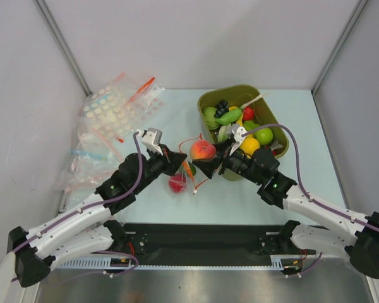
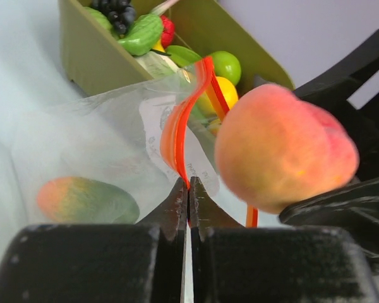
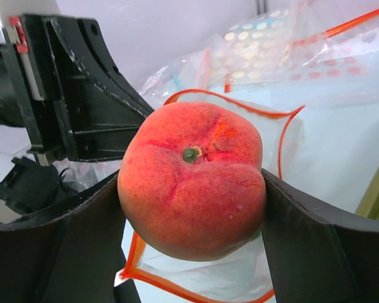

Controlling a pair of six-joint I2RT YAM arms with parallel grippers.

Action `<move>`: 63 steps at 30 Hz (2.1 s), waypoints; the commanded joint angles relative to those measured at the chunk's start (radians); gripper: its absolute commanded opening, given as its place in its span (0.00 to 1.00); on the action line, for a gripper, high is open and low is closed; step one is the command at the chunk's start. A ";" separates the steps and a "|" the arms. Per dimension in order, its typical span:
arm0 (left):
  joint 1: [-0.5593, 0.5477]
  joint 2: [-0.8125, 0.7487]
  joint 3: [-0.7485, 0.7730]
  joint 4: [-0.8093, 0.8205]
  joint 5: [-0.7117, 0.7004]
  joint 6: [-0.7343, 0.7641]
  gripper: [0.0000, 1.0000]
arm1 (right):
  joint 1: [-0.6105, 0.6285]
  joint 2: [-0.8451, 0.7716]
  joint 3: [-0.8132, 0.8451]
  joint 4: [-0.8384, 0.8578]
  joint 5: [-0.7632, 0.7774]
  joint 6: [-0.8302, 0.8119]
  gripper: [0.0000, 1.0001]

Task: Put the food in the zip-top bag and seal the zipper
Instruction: Place the fake fruit in the zipper food storage bag.

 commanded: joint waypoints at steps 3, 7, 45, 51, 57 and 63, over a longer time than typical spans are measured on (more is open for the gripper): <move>-0.002 -0.044 0.026 0.085 0.110 0.009 0.00 | 0.029 0.031 0.011 0.052 0.052 -0.043 0.36; -0.003 -0.064 0.013 0.101 0.133 0.002 0.00 | 0.031 0.054 0.021 0.040 0.105 -0.032 0.43; -0.005 -0.069 0.035 0.101 0.250 -0.029 0.00 | 0.035 0.138 0.064 0.003 0.145 -0.008 0.56; -0.005 -0.059 0.044 0.098 0.284 -0.037 0.00 | 0.035 0.190 0.062 0.038 0.073 -0.001 0.56; -0.005 -0.061 0.047 0.061 0.221 -0.044 0.00 | 0.035 0.229 0.067 0.066 -0.025 -0.001 0.78; -0.005 -0.101 0.029 0.052 0.159 -0.046 0.00 | 0.037 0.204 0.051 0.075 -0.033 -0.009 0.97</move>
